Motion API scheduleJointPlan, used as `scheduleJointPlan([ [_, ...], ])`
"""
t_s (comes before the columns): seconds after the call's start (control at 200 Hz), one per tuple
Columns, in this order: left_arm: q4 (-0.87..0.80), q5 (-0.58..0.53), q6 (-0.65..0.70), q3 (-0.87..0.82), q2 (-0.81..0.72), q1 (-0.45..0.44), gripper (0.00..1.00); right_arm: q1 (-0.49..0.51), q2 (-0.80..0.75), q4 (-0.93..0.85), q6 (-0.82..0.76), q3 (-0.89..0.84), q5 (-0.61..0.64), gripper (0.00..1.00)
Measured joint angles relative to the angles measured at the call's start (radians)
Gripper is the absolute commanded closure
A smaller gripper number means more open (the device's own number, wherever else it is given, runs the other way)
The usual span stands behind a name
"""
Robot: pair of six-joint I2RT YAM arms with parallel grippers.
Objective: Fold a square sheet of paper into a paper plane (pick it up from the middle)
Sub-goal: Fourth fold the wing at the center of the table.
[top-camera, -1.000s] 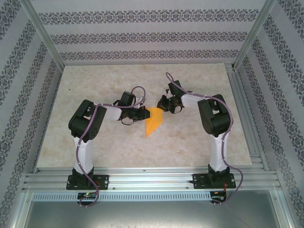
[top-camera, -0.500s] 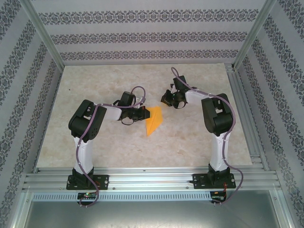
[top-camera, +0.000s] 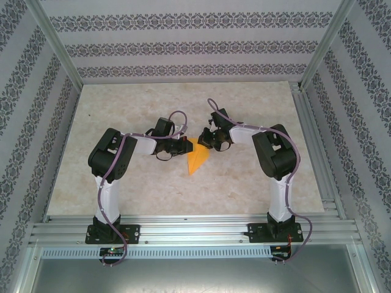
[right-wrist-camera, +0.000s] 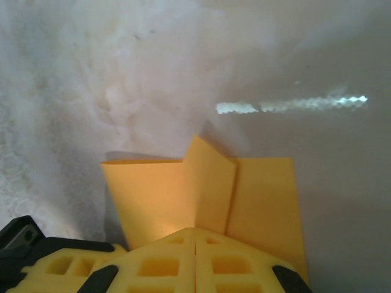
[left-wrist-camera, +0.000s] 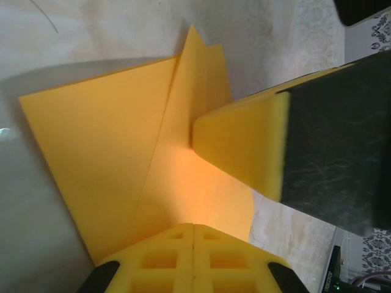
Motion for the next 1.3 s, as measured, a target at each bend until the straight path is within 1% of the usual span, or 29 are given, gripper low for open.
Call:
scheduleJointPlan([
  [0.105, 0.000, 0.000, 0.000, 0.000, 0.000, 0.000, 0.97, -0.001, 0.000, 0.008, 0.003, -0.001, 0.002, 0.94],
  [0.29, -0.001, -0.003, -0.005, 0.000, -0.006, 0.000, 0.91, -0.001, -0.026, -0.004, -0.004, -0.005, 0.013, 0.93],
  [0.33, -0.007, -0.008, -0.007, -0.001, -0.011, 0.000, 0.89, -0.001, -0.054, -0.011, -0.005, -0.016, 0.018, 0.93],
  [0.43, -0.026, -0.023, -0.016, -0.003, -0.027, 0.000, 0.88, -0.001, -0.149, -0.013, -0.005, -0.057, 0.031, 0.93],
  [0.565, -0.031, -0.031, -0.034, -0.004, -0.056, 0.000, 0.86, 0.011, -0.297, 0.028, 0.005, -0.163, 0.048, 0.93],
  [0.664, -0.031, -0.031, -0.046, -0.003, -0.072, 0.000, 0.85, 0.046, -0.341, 0.061, 0.029, -0.242, 0.054, 0.93],
  [0.824, -0.031, -0.031, -0.058, -0.003, -0.074, 0.001, 0.86, 0.114, -0.340, 0.108, 0.085, -0.348, 0.053, 0.93],
  [0.984, -0.031, -0.031, -0.061, 0.000, -0.072, 0.001, 0.89, 0.164, -0.308, 0.178, 0.132, -0.359, 0.040, 0.94],
  [1.134, -0.031, -0.031, -0.064, 0.000, -0.062, 0.001, 0.90, 0.175, -0.262, 0.237, 0.163, -0.357, 0.031, 0.94],
  [1.304, -0.030, -0.031, -0.065, 0.000, -0.042, 0.001, 0.92, 0.176, -0.201, 0.239, 0.165, -0.356, 0.031, 0.94],
])
